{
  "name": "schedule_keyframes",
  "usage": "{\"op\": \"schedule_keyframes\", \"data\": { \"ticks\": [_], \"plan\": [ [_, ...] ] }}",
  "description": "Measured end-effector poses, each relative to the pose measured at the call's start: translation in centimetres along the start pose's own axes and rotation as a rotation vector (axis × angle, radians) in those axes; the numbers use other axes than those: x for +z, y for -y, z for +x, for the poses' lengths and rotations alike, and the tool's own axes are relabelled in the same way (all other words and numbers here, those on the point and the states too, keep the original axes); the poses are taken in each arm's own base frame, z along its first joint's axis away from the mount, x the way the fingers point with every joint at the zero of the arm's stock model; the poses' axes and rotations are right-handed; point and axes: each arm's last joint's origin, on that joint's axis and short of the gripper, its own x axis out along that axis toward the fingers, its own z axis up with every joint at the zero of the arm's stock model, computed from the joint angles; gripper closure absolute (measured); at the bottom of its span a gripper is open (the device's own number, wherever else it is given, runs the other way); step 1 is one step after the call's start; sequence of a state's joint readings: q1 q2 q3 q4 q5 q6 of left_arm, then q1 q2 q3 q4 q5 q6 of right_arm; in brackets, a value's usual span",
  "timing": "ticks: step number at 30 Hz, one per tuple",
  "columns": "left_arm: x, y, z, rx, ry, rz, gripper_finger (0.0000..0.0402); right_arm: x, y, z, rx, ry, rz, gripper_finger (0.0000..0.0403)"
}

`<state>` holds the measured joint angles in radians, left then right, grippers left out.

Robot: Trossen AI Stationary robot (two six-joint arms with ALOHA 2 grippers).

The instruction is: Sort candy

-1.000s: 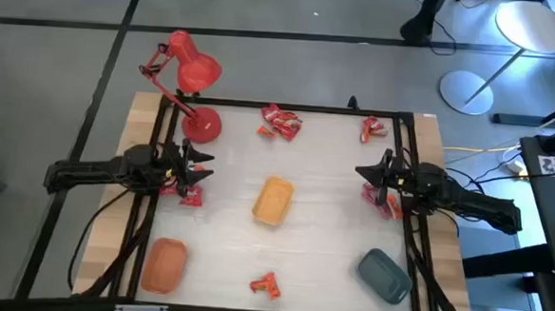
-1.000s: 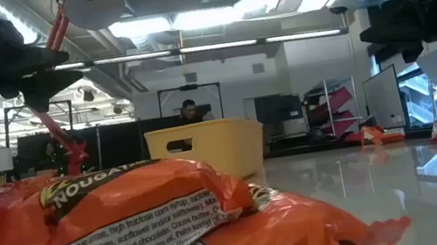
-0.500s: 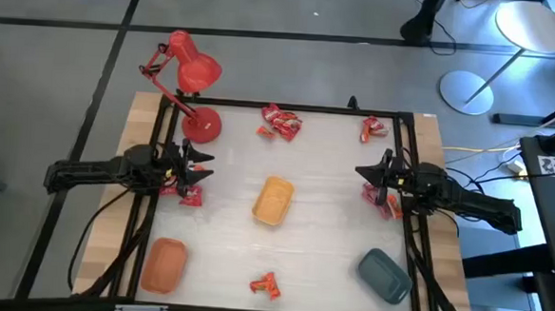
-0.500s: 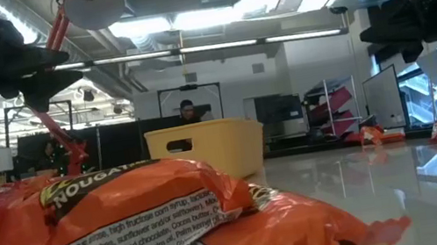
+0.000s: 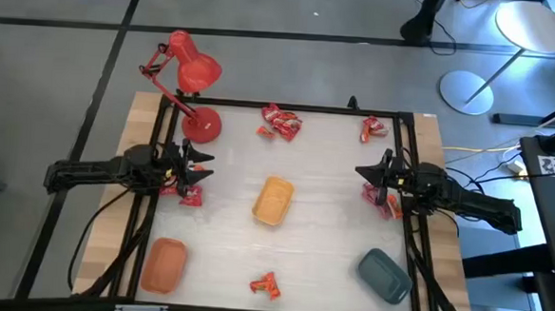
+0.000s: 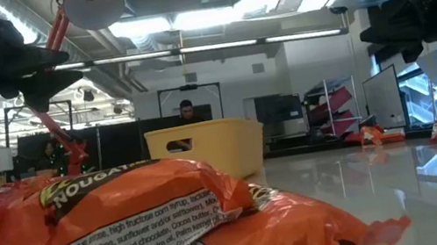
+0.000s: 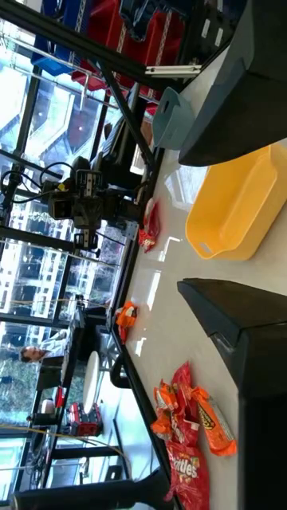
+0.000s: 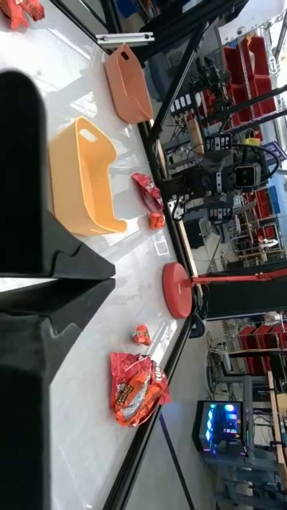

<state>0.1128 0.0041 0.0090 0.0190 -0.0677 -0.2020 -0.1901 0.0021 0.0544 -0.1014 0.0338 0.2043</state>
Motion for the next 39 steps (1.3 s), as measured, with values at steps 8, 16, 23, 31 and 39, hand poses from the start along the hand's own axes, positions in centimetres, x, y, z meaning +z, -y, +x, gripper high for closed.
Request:
{"op": "schedule_keyframes", "data": {
  "ticks": [8, 16, 23, 31, 39],
  "plan": [
    [0.01, 0.0, 0.0, 0.0, 0.001, 0.0, 0.0169, -0.01, 0.0, 0.0, 0.0, -0.001, 0.0, 0.0397],
    [0.0, 0.0, 0.0, 0.0, 0.0, 0.0, 0.0169, 0.0, 0.0, 0.0, 0.0, 0.0, 0.0, 0.0397],
    [0.02, 0.0, 0.0, -0.001, 0.001, 0.0, 0.0169, 0.0, 0.0, 0.0, 0.0, 0.0, 0.0, 0.0397],
    [0.0, 0.0, 0.0, 0.0, 0.0, 0.0, 0.0169, -0.01, 0.0, 0.0, 0.0, -0.001, 0.0, 0.0397],
    [0.0, 0.0, 0.0, 0.0, 0.0, 0.0, 0.0169, 0.0, 0.0, 0.0, 0.0, -0.001, 0.0, 0.0397]
  ]
}}
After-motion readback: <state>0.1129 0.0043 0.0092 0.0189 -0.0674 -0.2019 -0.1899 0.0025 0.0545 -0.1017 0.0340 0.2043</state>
